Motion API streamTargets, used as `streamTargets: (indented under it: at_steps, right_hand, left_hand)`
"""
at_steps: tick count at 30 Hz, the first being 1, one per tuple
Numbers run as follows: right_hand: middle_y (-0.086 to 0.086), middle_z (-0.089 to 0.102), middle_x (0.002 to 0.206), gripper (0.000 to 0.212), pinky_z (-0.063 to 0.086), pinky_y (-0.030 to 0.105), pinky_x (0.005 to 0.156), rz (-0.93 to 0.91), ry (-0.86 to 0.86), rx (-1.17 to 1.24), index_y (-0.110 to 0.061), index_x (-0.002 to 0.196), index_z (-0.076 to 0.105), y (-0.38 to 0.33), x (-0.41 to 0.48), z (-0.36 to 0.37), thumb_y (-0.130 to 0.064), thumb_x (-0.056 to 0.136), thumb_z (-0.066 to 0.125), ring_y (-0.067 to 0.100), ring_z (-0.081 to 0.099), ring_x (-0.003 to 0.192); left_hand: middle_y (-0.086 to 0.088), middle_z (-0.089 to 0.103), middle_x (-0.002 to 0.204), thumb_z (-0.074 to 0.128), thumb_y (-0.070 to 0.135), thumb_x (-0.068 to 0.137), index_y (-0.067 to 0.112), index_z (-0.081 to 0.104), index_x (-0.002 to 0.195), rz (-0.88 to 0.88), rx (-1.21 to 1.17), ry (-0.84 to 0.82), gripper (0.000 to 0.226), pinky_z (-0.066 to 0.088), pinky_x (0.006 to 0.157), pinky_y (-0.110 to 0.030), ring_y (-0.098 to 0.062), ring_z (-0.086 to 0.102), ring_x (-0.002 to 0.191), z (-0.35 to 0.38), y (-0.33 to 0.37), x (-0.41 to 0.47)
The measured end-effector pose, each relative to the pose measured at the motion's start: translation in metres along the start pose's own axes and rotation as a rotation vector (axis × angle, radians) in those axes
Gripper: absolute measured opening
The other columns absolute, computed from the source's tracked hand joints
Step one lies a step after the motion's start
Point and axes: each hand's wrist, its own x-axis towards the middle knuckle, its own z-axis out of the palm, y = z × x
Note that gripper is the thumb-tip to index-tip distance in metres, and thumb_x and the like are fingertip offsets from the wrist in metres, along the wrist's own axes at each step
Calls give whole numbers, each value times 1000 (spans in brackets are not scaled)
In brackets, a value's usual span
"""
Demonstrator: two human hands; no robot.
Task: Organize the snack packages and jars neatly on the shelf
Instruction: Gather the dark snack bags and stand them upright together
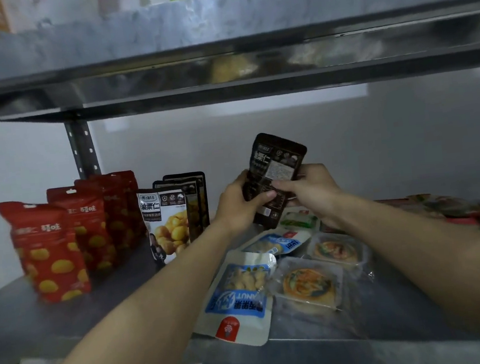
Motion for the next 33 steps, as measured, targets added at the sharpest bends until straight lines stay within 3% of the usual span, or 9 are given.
streamTargets:
  at_steps: [2, 6, 9, 12, 17, 23, 25, 28, 33]
  right_hand:
    - [5, 74, 97, 13, 59, 43, 81, -35, 79, -82, -22, 90, 71, -3, -3, 3, -11, 83, 72, 22, 72, 86]
    - [3, 74, 93, 15, 58, 42, 84, -49, 243, -219, -17, 95, 73, -15, -24, 18, -16, 80, 74, 21, 70, 86]
    - [5, 74, 89, 9, 58, 43, 81, -62, 300, -211, -19, 85, 71, -25, -48, 36, -17, 78, 76, 22, 71, 82]
    - [1, 73, 80, 14, 59, 42, 79, -67, 330, -211, -21, 71, 67, -32, -75, 58, -24, 75, 81, 19, 72, 77]
    - [-8, 73, 87, 26, 56, 29, 84, -86, 294, -248, -23, 84, 73, -45, -117, 91, -42, 69, 84, 9, 69, 85]
    - [0, 66, 114, 53, 52, 34, 92, -4, 320, -266, -16, 120, 60, -48, -135, 122, -21, 73, 84, 15, 63, 102]
    - [-2, 64, 110, 62, 52, 26, 81, 19, 212, -201, -18, 132, 49, -47, -139, 132, -14, 78, 80, 12, 64, 95]
    - [2, 71, 94, 56, 56, 24, 68, 68, 28, -120, -16, 129, 49, -39, -139, 151, -6, 80, 75, 12, 71, 79]
    - [12, 73, 79, 42, 61, 38, 65, 16, 53, -183, -5, 111, 59, -17, -126, 185, 0, 74, 79, 27, 72, 63]
  left_hand:
    - [0, 66, 117, 67, 30, 88, 18, 54, 128, 21, 83, -18, 44, 48, 85, -16, -12, 61, 105, 0, 10, -12]
    - [-6, 53, 127, 68, 46, 77, 20, 51, 131, 151, 326, 46, 62, 38, 103, -36, -22, 40, 121, 3, 22, -36]
    - [-8, 47, 122, 75, 32, 72, 20, 48, 134, 142, 302, 25, 69, 37, 100, -34, -23, 35, 119, -8, 31, -54]
    - [-8, 49, 112, 72, 19, 78, 19, 53, 128, 181, 236, 19, 53, 42, 94, -33, -24, 43, 112, -27, 31, -73]
    - [-7, 50, 110, 56, 3, 91, 13, 58, 124, 219, 104, 24, 35, 37, 90, -18, -16, 49, 104, -67, 24, -107]
    - [2, 66, 108, 55, 2, 93, 10, 64, 114, 43, -275, -5, 24, 50, 88, -21, -13, 61, 102, -119, 10, -129]
    - [2, 68, 107, 56, 0, 92, 11, 64, 112, 10, -331, 1, 24, 51, 92, -29, -15, 63, 104, -136, -1, -132]
    - [-2, 68, 111, 54, -2, 93, 10, 62, 118, -52, -398, 4, 29, 52, 92, -31, -17, 64, 106, -155, -21, -137]
    - [-3, 71, 108, 56, 2, 93, 7, 63, 117, -87, -369, 49, 25, 54, 86, -26, -15, 67, 99, -168, -55, -142]
